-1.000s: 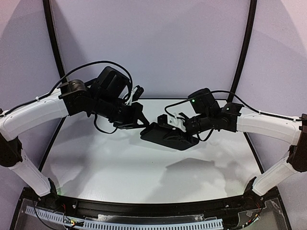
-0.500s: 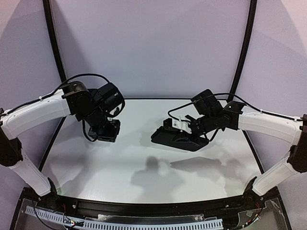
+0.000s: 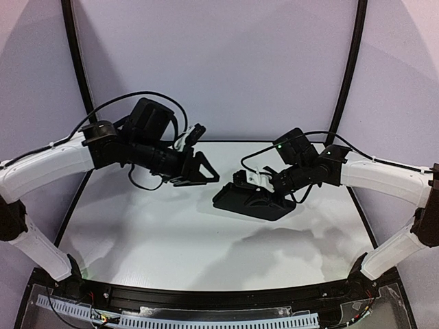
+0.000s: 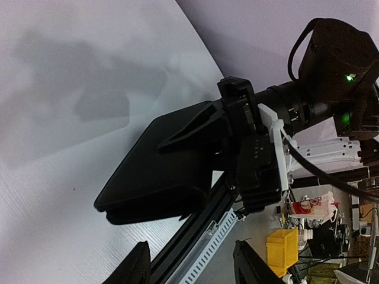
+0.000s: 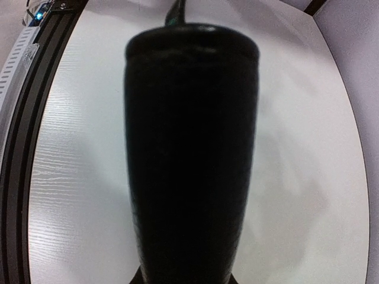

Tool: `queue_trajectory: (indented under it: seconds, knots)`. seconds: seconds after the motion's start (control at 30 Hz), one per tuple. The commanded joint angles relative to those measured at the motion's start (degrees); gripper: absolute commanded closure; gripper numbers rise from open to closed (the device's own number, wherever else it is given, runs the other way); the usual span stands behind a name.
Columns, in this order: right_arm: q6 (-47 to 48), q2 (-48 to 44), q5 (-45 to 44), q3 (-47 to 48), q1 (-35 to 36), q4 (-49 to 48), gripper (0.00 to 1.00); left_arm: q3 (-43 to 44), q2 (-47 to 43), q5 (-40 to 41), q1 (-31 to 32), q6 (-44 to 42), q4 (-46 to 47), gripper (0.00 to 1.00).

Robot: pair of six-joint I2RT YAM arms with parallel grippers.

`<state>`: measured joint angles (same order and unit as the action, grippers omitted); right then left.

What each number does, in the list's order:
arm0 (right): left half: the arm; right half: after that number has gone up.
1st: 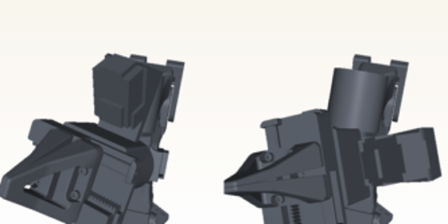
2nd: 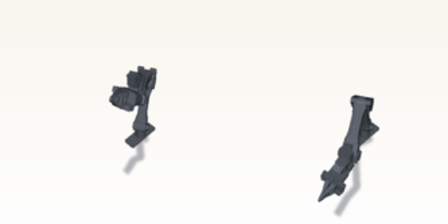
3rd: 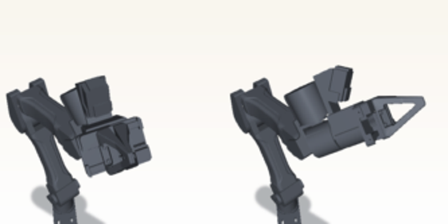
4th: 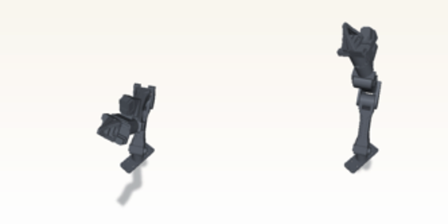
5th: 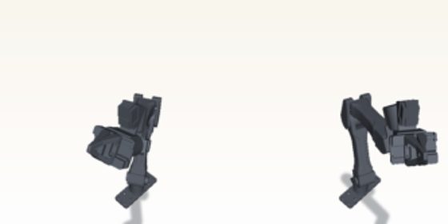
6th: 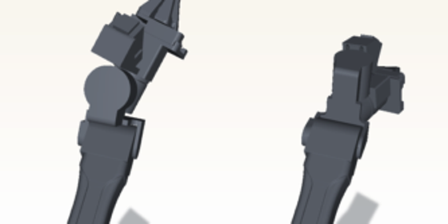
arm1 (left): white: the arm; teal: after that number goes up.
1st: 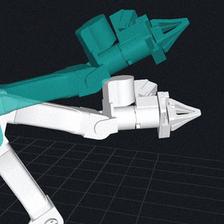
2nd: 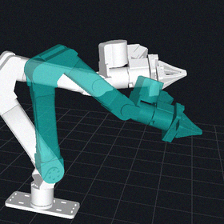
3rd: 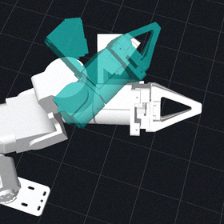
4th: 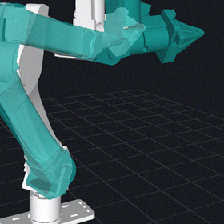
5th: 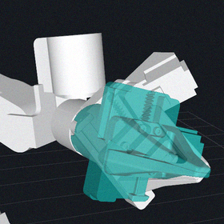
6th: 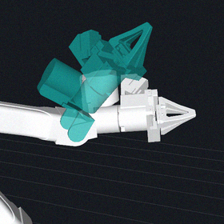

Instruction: Sort the hair-cutting tools

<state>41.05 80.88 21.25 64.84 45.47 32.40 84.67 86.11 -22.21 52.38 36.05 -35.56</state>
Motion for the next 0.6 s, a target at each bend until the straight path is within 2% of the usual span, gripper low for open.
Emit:
queue_trajectory:
  seconds: [0.0,0.27,0.43,0.57]
  knots:
    - [-0.71,-1.78,2.51,1.02,0.25,-3.07,1.0,3.4,4.28,-5.16,0.0,-2.12,2.02,0.53]
    - [-0.82,-1.61,2.28,1.32,0.24,-2.83,1.0,5.72,6.93,-7.02,-0.01,-2.67,-0.86,0.65]
    - [-1.02,-1.44,2.2,1.51,0.25,-2.78,1.0,5.67,7.16,-6.8,-0.03,-2.53,-2.12,0.67]
    - [-1.16,-1.34,2.22,1.77,0.29,-2.63,1.0,6.05,8.2,-6.85,0.07,-2.28,-2.88,0.73]
